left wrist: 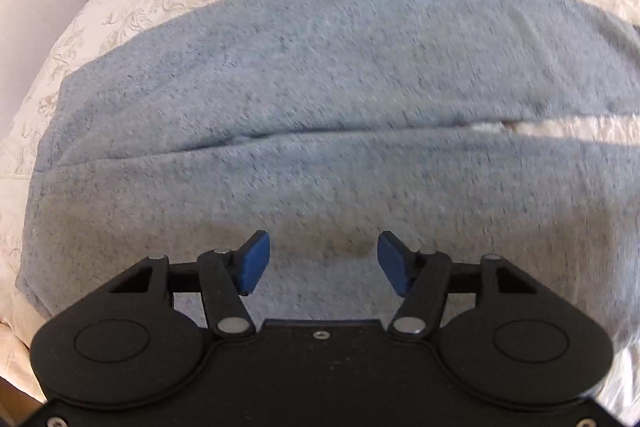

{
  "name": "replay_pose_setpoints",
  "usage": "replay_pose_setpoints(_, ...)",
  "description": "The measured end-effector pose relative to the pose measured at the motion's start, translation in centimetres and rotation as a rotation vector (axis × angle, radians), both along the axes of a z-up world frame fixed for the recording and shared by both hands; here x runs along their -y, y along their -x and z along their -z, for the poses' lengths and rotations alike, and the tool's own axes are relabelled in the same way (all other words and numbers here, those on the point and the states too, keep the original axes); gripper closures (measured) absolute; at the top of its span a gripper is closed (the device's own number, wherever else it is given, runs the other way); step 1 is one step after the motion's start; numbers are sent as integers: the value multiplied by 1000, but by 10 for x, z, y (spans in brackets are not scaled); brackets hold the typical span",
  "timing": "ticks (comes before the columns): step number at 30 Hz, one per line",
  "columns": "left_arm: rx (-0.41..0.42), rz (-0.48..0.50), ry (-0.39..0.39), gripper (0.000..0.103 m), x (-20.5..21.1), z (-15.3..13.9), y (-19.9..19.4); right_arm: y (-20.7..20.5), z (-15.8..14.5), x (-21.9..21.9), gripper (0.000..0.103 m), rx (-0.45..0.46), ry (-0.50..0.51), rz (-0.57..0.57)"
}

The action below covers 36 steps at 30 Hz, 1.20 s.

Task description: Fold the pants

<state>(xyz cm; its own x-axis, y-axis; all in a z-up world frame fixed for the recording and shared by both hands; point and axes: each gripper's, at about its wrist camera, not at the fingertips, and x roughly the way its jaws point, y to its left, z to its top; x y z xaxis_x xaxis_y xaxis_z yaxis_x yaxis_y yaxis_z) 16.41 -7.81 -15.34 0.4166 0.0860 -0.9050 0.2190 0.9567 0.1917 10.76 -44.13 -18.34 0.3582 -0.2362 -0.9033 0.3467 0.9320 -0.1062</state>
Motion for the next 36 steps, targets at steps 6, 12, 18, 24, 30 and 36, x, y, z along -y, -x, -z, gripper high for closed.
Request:
replay_pose_setpoints(6,85,-65,29,38,-49,-27,-65,-65,-18,-30,82,88,-69,-85)
replay_pose_setpoints(12,110,-183,17,38,-106,-25,-139,-139,-15,-68,82,111,-60,-121)
replay_pose_setpoints(18,37,-218,-10,38,-133,14,-183,-188,8,-89,82,98,-87,-126)
replay_pose_setpoints(24,30,-206,-94,36,-141,43,-201,-198,39,-61,82,12,4,-1)
replay_pose_setpoints(30,33,-190,-144,30,-146,46,-238,-188,48,9,83,-47,108,206)
replay_pose_setpoints(36,52,-174,-165,30,-141,40,-262,-201,20,56,85,-33,17,381)
